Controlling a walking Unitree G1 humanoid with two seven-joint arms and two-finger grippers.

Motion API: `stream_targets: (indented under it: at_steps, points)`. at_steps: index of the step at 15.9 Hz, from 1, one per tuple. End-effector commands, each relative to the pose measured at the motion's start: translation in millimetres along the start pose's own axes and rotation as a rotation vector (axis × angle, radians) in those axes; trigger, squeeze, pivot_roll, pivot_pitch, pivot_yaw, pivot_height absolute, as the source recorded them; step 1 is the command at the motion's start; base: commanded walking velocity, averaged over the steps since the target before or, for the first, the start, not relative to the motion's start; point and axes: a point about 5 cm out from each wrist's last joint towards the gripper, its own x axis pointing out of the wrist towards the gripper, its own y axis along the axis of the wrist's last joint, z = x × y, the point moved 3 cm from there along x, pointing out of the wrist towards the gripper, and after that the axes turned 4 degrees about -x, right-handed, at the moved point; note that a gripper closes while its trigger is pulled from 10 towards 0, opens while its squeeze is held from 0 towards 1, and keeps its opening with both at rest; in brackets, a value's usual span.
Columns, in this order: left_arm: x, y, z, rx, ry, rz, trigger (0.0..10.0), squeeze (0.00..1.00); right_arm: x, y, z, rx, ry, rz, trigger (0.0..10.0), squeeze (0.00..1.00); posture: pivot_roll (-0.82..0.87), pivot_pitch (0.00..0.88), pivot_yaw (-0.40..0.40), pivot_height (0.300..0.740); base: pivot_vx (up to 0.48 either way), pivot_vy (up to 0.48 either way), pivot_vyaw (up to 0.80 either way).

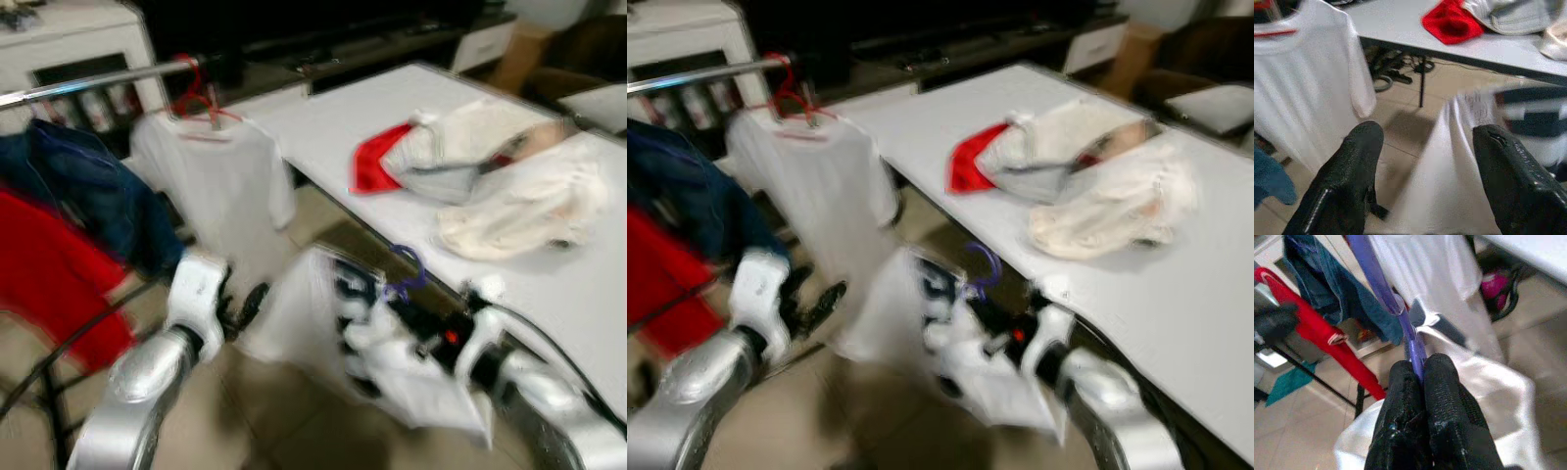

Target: Hang hanger

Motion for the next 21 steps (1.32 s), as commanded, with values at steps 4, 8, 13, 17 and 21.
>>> stream_targets:
  at_steps: [4,8,13,17,21]
  points:
    - [-4.2,-12.2,-11.7,0.036,0.036,-0.055,10.0,0.00,9.7,5.8,-5.0,-0.001,0.027,0.041,10.0,0.00,-0.01,0.000,0.020,0.740,0.000,0.000,0.80]
    - [-4.5,-8.9,-27.1,0.006,0.113,-0.020,10.0,0.00,28.5,6.8,-7.8,-0.030,0.094,0.032,10.0,0.00,0.02,0.000,-0.006,0.740,0.000,0.000,0.80]
    - [11.9,-8.9,-23.0,0.012,0.061,-0.028,10.0,0.00,35.4,13.3,2.0,-0.054,0.087,0.049,10.0,0.00,0.00,0.000,0.015,0.740,0.000,0.000,0.80]
    - [10.7,-5.6,-26.5,0.032,0.039,-0.009,10.0,0.00,37.5,31.2,23.0,-0.069,0.085,0.103,10.0,0.00,0.01,0.000,0.001,0.740,0.000,0.000,0.80]
    - [17.5,-1.2,-19.2,0.002,-0.004,0.024,10.0,0.00,40.4,49.7,25.2,-0.038,0.091,0.163,10.0,0.00,0.01,0.000,-0.012,0.740,0.000,0.000,0.80]
